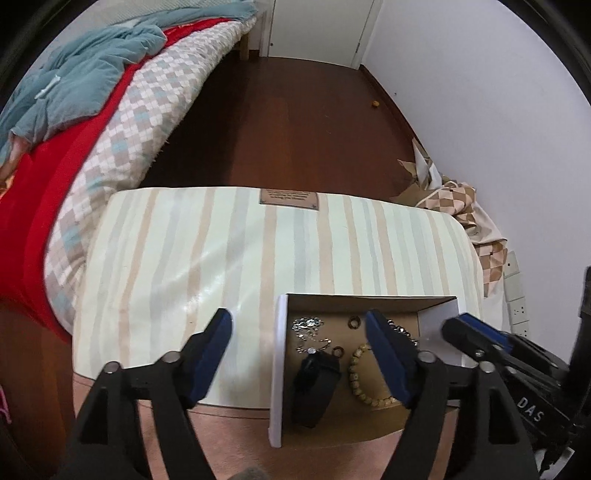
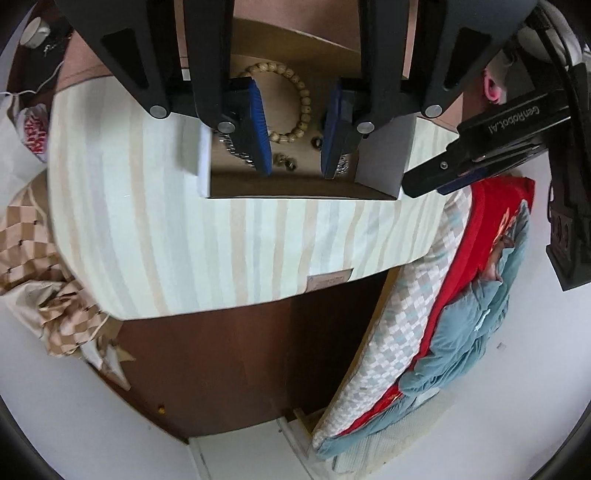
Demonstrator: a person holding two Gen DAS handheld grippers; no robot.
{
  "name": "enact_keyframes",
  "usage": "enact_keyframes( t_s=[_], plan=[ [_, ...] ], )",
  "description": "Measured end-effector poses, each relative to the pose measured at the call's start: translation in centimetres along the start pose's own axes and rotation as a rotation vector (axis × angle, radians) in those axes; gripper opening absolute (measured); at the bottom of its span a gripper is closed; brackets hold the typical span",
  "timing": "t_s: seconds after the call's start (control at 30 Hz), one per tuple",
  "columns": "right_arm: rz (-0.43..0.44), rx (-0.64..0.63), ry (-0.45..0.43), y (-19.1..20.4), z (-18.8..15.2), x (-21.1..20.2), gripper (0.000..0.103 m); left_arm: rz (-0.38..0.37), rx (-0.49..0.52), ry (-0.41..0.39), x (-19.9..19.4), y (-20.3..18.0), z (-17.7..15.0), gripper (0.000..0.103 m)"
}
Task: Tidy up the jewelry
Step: 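Open both tools inside the box to release the black rings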
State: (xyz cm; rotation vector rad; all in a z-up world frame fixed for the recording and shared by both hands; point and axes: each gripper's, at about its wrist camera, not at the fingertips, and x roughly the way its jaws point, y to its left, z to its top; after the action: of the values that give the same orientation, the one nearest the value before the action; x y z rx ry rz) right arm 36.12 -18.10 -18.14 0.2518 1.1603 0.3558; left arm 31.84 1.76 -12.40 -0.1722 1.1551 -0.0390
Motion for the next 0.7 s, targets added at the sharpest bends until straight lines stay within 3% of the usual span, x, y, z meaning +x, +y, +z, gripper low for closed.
enact_keyframes(
  t_s=[0.03,0.07,0.17,0.23,0.33,0.5,0.7],
  plan=[
    [-0.030,-0.007,-0.008,0.1,-0.2,-0.5,0.033,0.019,0.003,-0.003,-0.2,0.1,-0.2,0.089],
    [-0.057,-0.016,-0.014,0.2,-0.4,-0.9,0.036,0.035,0.006,-0.007,-0.5,0.1,-0.5,0.092],
    [-0.181,-0.053,-0.014,0.6,-1.5,-1.9,0.056,0.076,0.014,-0.012,-1.0,0.4,-1.5,0.095],
    [-0.256,-0.069,0.001,0.9,-2.5,-2.2,0.077,0.108,0.025,-0.023,-1.4,0.5,-2.9,0.100],
    [-0.332,-0.078,0.028,1.0,-4.1,-2.5,0.097,0.147,0.039,-0.043,-2.1,0.5,-4.7,0.103],
    [-0.430,-0.099,0.021,1.5,-6.4,-3.8,0.101,0.176,0.052,-0.060,-3.7,0.4,-7.1,0.103],
    [-0.465,-0.093,-0.032,2.7,-8.3,-8.0,0.102,0.156,0.056,-0.107,-7.7,-0.4,-8.8,0.103]
  ],
)
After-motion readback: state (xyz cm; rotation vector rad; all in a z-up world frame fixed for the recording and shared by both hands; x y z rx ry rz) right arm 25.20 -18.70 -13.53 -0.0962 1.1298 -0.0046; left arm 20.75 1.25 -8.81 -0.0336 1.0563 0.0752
